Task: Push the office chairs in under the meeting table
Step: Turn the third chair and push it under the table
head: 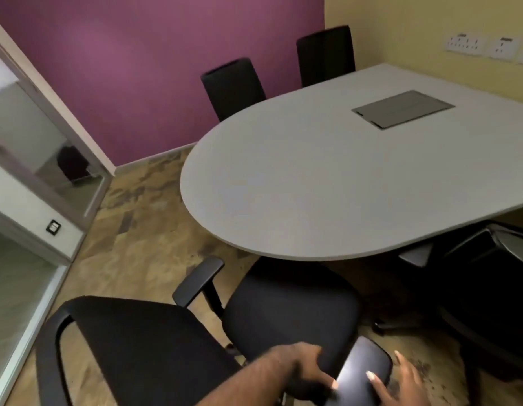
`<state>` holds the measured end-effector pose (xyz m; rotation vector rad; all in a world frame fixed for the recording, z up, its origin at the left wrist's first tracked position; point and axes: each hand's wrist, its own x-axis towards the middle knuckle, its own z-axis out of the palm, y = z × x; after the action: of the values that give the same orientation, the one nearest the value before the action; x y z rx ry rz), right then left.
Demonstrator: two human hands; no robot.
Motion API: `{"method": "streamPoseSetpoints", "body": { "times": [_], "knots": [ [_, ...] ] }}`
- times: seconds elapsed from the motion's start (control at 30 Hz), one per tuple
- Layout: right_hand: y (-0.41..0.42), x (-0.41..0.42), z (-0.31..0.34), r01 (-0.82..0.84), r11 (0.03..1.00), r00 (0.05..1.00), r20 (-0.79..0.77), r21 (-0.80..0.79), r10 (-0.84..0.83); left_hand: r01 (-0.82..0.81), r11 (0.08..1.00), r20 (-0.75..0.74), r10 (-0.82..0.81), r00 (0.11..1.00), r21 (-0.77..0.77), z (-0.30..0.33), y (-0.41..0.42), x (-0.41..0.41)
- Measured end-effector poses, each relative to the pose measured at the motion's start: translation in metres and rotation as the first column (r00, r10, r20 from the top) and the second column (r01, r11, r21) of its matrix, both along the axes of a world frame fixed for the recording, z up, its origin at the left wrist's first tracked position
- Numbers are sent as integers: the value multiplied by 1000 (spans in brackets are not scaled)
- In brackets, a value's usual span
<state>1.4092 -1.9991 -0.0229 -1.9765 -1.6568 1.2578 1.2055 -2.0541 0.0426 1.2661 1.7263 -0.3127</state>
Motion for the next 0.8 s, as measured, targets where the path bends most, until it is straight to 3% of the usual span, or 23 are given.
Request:
{"method": "streamPoseSetpoints", "body": {
  "times": [0.07,0.23,0.47,0.63,0.8],
  "knots": [
    [-10,15,-16,-42,999,998,46,-29,44,-63,998,14,63,998,-27,-15,-3,9],
    [-4,15,-31,-93,993,994,-65,-77,88,-207,978,117,208,971,-19,-47,-16,42],
    [-5,-1,-43,8,990,985,-170,-143,-33,-367,929,194,369,909,-48,-65,-26,65],
    [-7,-5,-51,96,981,968,-215,-168,-131,-415,910,182,409,894,-5,-69,-33,73],
    [-9,-6,-55,187,935,937,-231,-301,-262,-441,897,176,431,885,23,-71,-35,78]
  ]
}}
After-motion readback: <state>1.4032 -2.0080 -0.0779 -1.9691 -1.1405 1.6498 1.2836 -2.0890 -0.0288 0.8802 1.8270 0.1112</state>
